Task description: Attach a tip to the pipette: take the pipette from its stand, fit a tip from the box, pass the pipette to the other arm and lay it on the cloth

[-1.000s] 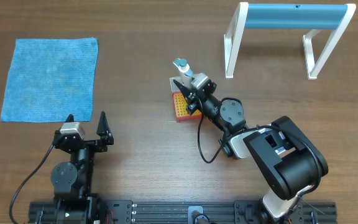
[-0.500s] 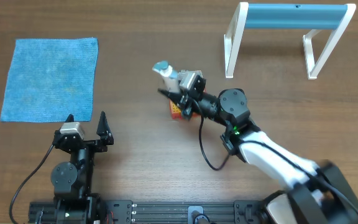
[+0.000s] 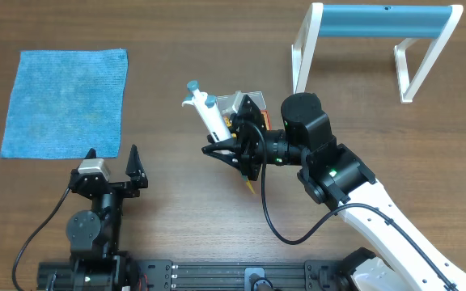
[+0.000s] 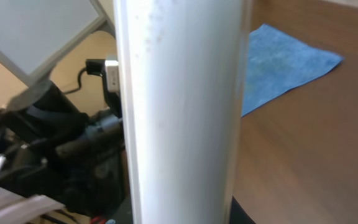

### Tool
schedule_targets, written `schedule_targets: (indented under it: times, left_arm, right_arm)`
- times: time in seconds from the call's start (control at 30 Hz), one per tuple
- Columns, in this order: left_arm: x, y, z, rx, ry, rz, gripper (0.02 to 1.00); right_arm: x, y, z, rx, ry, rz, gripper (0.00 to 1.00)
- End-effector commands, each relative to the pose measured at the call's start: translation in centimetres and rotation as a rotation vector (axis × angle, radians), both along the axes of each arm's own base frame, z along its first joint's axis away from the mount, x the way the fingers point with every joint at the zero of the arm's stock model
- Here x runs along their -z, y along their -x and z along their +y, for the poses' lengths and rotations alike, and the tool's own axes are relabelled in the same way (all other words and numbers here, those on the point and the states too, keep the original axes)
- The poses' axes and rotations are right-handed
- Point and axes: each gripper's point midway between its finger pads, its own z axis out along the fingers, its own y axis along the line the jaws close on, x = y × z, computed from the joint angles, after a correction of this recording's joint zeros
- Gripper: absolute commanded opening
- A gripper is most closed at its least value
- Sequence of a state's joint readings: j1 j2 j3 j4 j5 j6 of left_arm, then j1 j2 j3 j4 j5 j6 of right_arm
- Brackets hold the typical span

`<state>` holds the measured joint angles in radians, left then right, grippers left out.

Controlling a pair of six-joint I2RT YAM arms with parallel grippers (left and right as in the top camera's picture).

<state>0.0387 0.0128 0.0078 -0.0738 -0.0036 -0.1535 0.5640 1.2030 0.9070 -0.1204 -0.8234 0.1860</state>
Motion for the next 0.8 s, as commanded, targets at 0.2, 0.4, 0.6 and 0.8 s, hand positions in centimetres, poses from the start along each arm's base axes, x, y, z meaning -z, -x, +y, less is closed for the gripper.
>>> schedule_targets:
  times: [0.2, 0.4, 0.6, 0.8]
  left_arm:
    - [0.1, 0.0, 0.1, -0.004, -0.010, 0.002, 0.906]
    - [-0.8, 0.9, -6.4, 0.336, 0.569, 0.049, 0.906]
    - [-0.9, 1.8, -8.5, 0.346, 1.361, 0.257, 0.904]
    - [-5.4, 3.0, -10.4, 0.580, 1.289, 0.187, 0.855]
  right_arm:
    - [-2.4, 0.5, 0.5, 0.008, -0.088, 0.152, 0.073]
    - [-4.3, 0.0, 0.7, 0.011, -0.152, 0.098, 0.075]
    - [-4.9, -0.1, 0.8, 0.026, -0.180, 0.157, 0.075]
    - [-3.0, 0.6, 0.6, 0.019, -0.125, 0.261, 0.075]
